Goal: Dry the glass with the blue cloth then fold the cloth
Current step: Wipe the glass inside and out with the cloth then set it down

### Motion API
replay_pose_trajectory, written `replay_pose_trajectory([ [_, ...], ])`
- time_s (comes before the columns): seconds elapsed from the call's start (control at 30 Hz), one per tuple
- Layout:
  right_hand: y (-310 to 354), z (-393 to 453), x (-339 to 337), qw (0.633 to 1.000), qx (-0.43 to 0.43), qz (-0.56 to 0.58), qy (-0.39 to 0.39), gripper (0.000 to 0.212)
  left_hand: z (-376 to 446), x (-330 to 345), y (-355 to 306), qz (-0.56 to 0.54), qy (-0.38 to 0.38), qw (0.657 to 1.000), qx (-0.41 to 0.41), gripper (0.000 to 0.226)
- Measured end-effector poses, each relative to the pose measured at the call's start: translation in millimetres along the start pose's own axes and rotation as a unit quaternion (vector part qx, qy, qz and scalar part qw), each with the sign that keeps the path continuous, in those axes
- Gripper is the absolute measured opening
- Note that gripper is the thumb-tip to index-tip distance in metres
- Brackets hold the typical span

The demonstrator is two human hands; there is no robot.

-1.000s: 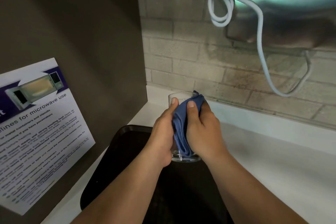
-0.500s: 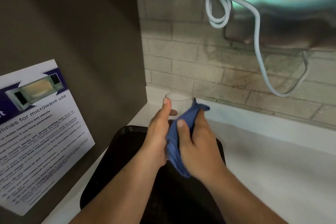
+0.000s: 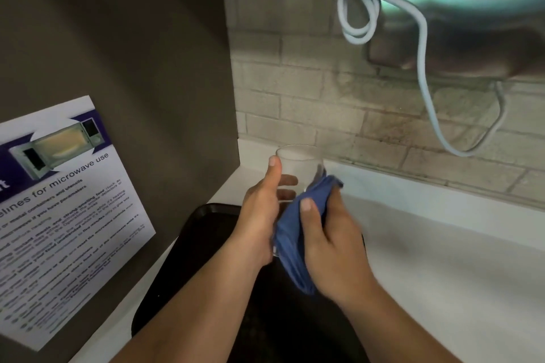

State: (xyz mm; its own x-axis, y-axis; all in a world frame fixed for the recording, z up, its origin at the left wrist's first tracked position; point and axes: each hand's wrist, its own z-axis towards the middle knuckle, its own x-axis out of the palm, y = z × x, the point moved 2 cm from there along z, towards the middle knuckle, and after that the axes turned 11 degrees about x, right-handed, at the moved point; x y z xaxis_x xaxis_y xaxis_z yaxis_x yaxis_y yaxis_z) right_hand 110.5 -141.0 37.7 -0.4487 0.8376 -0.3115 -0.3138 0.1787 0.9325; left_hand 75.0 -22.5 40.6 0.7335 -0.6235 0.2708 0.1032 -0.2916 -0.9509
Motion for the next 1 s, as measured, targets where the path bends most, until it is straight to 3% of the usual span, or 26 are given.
replay_pose_trajectory([
  [0.1,12,34,-12,0.997,0.050,0.024,-0.056,0.029,-8,7,3,-0.023,0.046,0.999,-0.014,0.063],
  [0.2,11,49,-11,0.997,0.059,0.000,-0.056,0.038,-9,12,2,-0.043,0.046,0.998,-0.026,0.059],
  [0.37,7,45,0,0.997,0.039,-0.010,-0.058,0.026,-15,15,4,-0.083,0.062,0.994,-0.030,0.053],
  [0.5,0,53,-2,0.981,0.168,0.102,-0.014,0.051,-11,8,3,-0.100,0.041,0.993,-0.046,0.066],
  [0.57,-3,47,-4,0.968,0.210,0.137,0.026,0.053,-9,3,-1,-0.086,0.023,0.995,-0.046,0.074],
  [0.77,-10,-12,4,0.990,0.076,-0.022,0.119,0.049,5,-2,-14,-0.017,-0.062,0.998,-0.029,0.078],
  [0.83,-3,-12,10,0.995,0.018,-0.052,0.080,0.062,2,-1,-8,-0.003,-0.038,0.999,-0.026,0.075],
  [0.9,7,5,8,0.998,-0.006,-0.055,0.021,0.048,-4,-1,-1,-0.014,-0.004,0.999,-0.029,0.069],
  [0.97,16,31,0,0.999,0.035,-0.023,0.003,0.025,-7,1,0,-0.037,0.027,0.999,-0.022,0.068],
  [1.0,17,43,-3,0.998,0.064,0.014,0.007,0.028,-7,2,-1,-0.045,0.033,0.998,-0.011,0.067],
])
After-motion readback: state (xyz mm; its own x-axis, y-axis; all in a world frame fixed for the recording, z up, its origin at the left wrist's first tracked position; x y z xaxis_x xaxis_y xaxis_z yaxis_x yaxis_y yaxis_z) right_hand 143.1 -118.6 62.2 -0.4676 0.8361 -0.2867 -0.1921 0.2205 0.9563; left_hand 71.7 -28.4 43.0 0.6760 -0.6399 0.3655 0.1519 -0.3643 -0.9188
